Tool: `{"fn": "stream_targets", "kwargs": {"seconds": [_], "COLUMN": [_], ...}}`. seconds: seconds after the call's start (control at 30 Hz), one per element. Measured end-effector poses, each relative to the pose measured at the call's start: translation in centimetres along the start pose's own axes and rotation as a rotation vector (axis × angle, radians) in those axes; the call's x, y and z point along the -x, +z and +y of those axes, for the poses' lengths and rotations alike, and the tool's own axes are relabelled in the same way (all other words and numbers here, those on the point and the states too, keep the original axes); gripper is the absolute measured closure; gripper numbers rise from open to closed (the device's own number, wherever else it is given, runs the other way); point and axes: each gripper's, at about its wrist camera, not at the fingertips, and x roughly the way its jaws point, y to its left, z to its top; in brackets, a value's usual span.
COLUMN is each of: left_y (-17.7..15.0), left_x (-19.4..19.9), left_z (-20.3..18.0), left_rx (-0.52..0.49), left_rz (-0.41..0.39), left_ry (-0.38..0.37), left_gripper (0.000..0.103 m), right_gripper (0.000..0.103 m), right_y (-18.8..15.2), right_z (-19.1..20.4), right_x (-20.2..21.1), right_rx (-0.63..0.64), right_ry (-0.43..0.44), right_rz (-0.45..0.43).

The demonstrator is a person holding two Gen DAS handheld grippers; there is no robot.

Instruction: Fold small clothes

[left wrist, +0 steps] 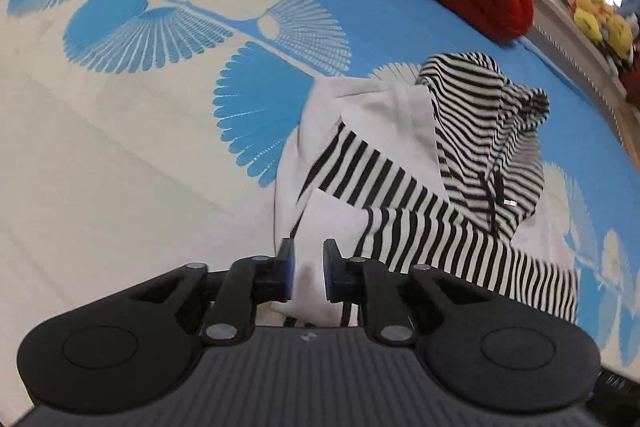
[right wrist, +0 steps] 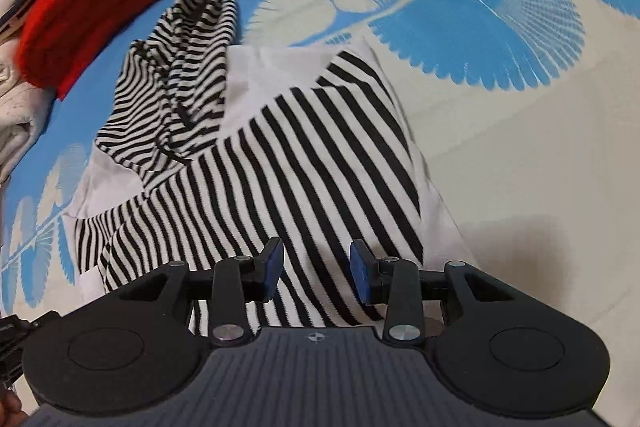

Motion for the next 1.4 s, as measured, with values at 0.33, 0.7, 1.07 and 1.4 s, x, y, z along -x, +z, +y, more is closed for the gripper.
{"fn": "stream_targets", "kwargs": {"seconds": [0.33,0.7,1.07,1.4], "left_y": [-2.3,-2.5,-1.0,-1.3], "left_x": [-5.1,-4.7,-2.8,-2.2], "left_z": [1.0,0.9,-1.6,-3.8], "left_rx": [0.042,0.032,-0.078,-0.185], "left_rz": [0.205,0.191,0.079,0.033], "left_ry": [-0.029,-0.005,-0.002,-0.006], "left_gripper": [0.084,0.079,0.078,0.078], "right_gripper": [0.061,0.059,0.058,0.055], "right_y": [-0.6,-0.1,1.7,1.7], "right_z": [-1.1,-1.7,1.6,2.1], "right_x": [-2.5,-2.3,1.9,3.0], "right_rx": [-0.011,-0.047,0.191,0.271], "right_ry": [-0.064,-0.071,-0.115,-0.111], "right_rz": [0.092,0.083,-0.142,-0.173]}}
